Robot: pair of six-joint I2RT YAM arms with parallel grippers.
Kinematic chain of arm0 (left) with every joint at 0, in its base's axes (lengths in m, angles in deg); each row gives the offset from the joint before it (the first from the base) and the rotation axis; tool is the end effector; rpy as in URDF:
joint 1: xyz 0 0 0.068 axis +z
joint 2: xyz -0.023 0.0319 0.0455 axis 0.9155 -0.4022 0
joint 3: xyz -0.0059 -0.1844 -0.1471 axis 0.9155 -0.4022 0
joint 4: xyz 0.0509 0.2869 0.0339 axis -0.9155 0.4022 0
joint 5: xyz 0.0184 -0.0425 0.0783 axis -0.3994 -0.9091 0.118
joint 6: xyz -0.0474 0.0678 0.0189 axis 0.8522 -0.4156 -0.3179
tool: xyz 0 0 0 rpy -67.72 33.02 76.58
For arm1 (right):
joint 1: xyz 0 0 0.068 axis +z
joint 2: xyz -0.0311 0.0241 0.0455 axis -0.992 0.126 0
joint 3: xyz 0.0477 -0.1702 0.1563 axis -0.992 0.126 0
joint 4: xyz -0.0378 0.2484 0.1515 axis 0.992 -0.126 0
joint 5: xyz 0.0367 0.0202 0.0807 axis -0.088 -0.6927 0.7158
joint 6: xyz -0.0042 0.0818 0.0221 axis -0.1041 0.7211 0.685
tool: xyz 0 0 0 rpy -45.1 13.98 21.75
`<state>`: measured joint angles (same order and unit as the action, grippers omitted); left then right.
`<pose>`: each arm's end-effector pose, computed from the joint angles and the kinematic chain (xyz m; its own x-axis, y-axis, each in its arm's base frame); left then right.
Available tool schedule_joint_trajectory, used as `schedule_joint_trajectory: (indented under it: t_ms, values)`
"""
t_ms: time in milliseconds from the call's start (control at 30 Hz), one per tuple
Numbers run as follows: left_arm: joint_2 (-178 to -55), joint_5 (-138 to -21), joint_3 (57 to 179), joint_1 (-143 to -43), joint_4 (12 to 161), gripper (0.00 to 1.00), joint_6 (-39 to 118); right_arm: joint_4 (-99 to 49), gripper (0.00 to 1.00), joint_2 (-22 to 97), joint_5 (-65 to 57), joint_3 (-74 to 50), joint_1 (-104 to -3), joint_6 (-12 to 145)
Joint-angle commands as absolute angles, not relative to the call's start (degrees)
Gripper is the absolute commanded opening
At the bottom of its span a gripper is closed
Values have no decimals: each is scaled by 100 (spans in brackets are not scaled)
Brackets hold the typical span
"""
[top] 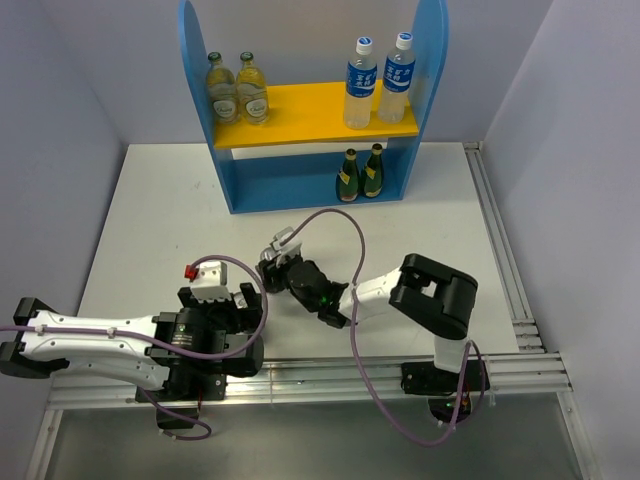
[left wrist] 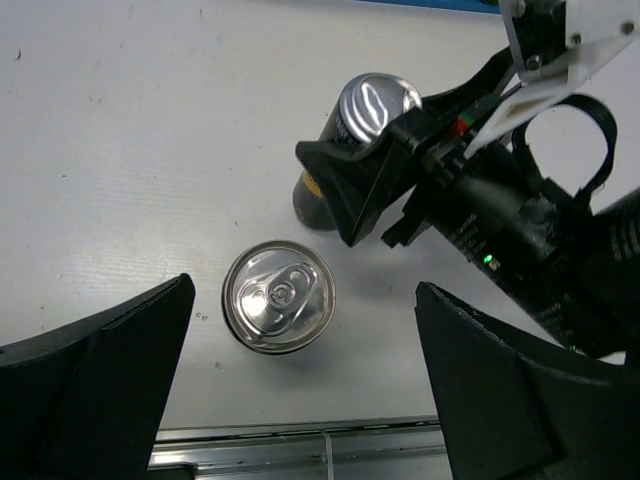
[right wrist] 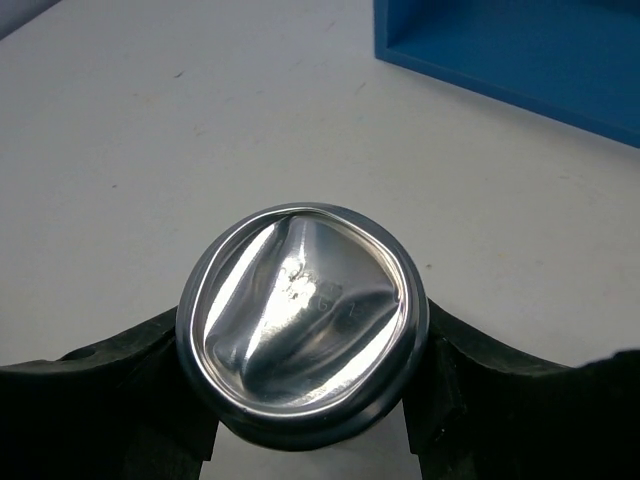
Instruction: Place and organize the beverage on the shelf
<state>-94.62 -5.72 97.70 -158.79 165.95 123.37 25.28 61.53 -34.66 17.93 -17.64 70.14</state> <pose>0.0597 -0.1897 0.2420 -0.4220 -0.2379 -0.8748 0.0032 0.9645 -0.2639 0.2007 0.3624 0.0969 -0.1896 -0.0217 -0.9816 -0.6437 0.7577 0.1076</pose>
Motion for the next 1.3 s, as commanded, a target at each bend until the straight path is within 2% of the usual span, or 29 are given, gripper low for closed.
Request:
schedule_joint_trajectory:
  t_ms: [0, 333, 800, 1033, 1267]
  values:
    - [-9384, -348, 9706, -15936, 16546, 99, 12285, 2795, 0, 5883, -3748, 1368, -2289, 6818]
    - [-9323, -321, 9697, -15927, 16168, 99, 11838, 2039, 0, 6689, -3396, -519, -3476, 6528]
    - [-9428, -541, 9354, -15953, 15491, 99, 11766, 1493, 0, 8017, -3519, -2341, -4154, 6493]
    - [-9893, -559, 9486, -16147, 15631, 99, 12327, 1380, 0, 8396, -3598, -2982, -4295, 6616]
    - [-10657, -558, 9846, -16489, 16693, 99, 13610, 1099, 0, 8782, -3730, -3615, -4295, 6651]
